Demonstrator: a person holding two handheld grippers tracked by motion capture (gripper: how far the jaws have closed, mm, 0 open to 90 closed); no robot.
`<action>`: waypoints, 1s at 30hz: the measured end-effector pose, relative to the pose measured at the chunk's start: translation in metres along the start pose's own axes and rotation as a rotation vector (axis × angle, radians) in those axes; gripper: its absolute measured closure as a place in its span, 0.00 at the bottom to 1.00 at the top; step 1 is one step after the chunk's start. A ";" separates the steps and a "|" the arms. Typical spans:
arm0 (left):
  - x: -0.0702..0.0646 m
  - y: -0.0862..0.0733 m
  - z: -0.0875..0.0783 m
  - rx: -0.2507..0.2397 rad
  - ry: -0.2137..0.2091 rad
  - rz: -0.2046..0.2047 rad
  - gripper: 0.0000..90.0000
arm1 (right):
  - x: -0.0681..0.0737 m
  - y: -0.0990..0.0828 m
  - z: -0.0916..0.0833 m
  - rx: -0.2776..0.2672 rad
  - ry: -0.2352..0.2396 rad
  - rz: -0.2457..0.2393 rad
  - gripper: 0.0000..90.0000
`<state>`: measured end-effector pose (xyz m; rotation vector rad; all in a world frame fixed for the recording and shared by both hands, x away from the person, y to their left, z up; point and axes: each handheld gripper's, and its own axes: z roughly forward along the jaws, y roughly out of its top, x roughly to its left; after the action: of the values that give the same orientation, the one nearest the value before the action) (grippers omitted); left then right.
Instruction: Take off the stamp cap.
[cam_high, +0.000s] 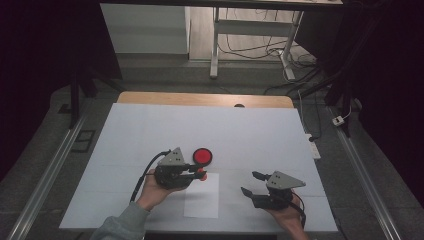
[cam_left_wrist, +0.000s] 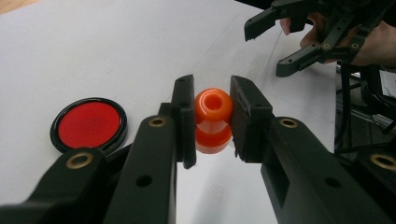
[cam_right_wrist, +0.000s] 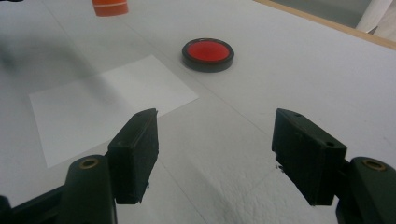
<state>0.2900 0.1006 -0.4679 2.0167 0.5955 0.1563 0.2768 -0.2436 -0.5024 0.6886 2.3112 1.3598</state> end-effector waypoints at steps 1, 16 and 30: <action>0.000 0.000 0.000 0.000 0.000 0.000 0.80 | 0.001 0.000 0.001 -0.002 0.007 0.000 0.35; 0.000 0.000 0.000 -0.005 0.000 -0.003 0.80 | 0.020 0.011 0.019 0.002 0.063 -0.039 0.35; 0.000 0.000 0.002 0.003 -0.003 0.000 0.80 | 0.030 0.018 0.027 -0.004 0.084 -0.054 0.35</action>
<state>0.2905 0.0987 -0.4688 2.0193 0.5946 0.1523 0.2707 -0.2000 -0.5011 0.5741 2.3738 1.3929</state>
